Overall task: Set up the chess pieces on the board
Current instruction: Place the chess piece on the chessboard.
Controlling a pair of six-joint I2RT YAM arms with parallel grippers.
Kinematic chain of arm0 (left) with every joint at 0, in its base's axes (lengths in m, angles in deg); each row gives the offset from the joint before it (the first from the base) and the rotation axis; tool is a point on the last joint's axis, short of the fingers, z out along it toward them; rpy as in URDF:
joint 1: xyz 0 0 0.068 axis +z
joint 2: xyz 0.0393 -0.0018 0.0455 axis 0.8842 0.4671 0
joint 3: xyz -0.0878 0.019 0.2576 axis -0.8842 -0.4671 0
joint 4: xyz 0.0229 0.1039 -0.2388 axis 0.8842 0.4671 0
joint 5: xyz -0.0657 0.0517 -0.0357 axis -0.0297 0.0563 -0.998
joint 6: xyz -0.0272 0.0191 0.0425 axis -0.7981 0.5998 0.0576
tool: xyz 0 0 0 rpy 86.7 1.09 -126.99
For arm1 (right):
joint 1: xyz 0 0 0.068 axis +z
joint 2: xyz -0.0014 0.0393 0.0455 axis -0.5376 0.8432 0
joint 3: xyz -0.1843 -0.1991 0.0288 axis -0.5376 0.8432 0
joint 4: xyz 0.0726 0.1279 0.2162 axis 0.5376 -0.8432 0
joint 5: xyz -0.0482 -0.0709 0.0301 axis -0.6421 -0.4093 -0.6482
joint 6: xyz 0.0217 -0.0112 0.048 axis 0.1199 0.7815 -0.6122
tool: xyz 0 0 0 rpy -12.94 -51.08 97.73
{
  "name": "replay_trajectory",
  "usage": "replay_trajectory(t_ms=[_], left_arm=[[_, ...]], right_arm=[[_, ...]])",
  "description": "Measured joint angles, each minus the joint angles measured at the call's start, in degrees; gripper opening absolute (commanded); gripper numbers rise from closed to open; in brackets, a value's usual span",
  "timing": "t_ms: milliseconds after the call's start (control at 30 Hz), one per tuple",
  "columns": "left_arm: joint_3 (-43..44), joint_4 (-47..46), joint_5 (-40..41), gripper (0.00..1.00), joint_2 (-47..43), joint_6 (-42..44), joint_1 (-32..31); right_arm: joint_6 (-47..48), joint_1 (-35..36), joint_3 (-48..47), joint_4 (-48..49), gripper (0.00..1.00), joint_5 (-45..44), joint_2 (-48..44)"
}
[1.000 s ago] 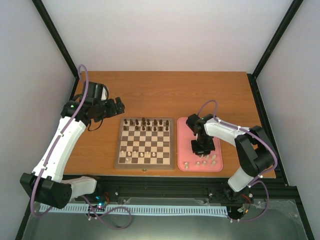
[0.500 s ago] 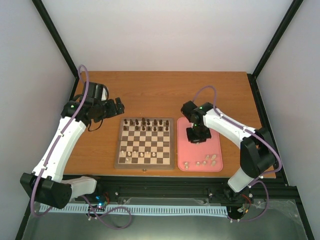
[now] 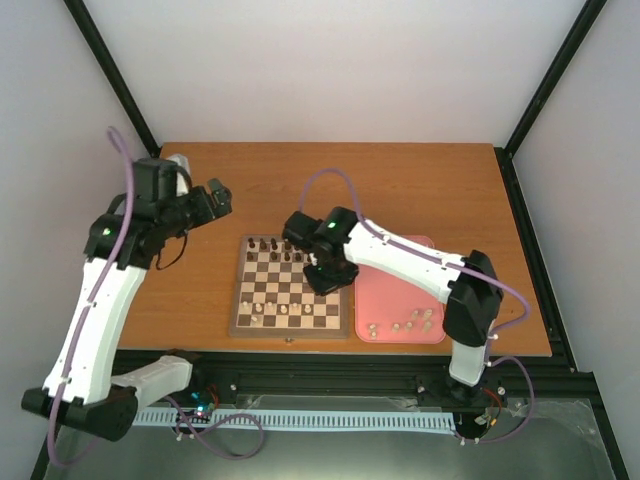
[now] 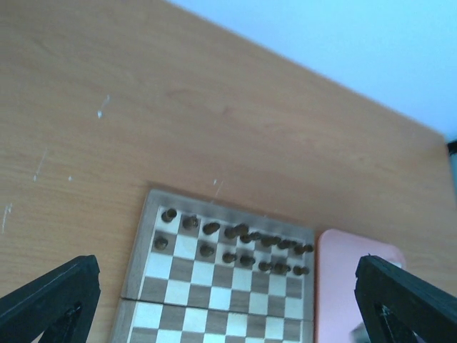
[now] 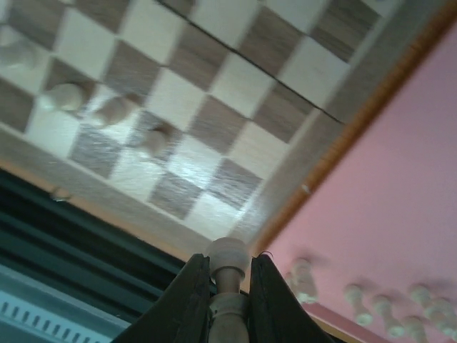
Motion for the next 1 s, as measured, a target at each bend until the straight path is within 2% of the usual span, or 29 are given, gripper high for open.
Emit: replay_trajectory(t_ms=[200, 500, 667, 1000], left_arm=[[5.09, 1.53, 3.65, 1.0, -6.19, -2.47, 0.0], [5.53, 1.92, 5.68, 1.0, -10.21, -4.07, 0.0], [4.63, 2.43, 5.31, 1.0, -10.47, -4.04, 0.0], [2.62, 2.99, 4.11, 1.0, -12.02, -3.93, 0.0]], right_arm=[[0.85, 7.23, -9.86, -2.36, 0.09, 1.73, 6.14], [1.73, 15.89, -27.56, -5.51, 0.09, 4.72, 19.74], [1.99, 16.44, -31.82, -6.38, 0.1, 4.92, 24.68], [2.8, 14.84, -33.42, -7.26, 0.1, 4.46, 28.65]])
